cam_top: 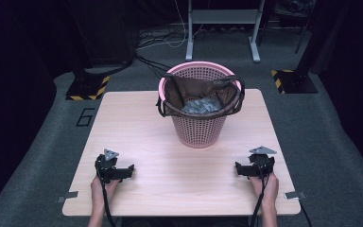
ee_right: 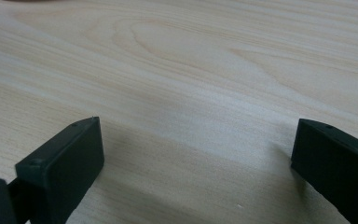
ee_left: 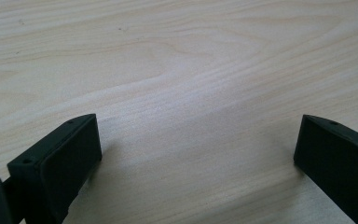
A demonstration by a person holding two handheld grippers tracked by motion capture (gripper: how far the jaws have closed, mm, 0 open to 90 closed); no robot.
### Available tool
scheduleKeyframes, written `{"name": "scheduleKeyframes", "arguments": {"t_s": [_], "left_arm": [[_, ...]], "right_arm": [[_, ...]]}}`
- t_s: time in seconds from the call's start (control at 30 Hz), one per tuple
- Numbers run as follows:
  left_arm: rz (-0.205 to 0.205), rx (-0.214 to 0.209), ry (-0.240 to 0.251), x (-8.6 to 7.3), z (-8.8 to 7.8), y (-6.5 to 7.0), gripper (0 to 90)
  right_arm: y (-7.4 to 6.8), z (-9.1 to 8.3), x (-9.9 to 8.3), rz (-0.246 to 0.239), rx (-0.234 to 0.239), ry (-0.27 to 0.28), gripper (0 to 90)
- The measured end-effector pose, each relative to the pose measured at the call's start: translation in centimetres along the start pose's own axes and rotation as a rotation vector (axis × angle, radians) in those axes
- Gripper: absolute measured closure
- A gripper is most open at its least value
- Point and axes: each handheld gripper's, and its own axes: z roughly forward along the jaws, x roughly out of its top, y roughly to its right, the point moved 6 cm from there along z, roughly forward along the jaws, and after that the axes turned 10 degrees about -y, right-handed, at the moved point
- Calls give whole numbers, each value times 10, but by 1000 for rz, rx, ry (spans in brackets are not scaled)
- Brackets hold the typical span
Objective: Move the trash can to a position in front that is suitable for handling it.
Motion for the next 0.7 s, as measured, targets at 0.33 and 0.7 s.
{"name": "scheduleKeyframes", "arguments": {"t_s": [0.33, 0.7], "left_arm": [[-2, 0, 0, 0, 0, 0, 5], [0, -1, 0, 0, 0, 0, 8]], "right_arm": [[0, 0, 0, -1, 1, 2, 22], [1, 0, 2, -14, 8, -8, 32]]}}
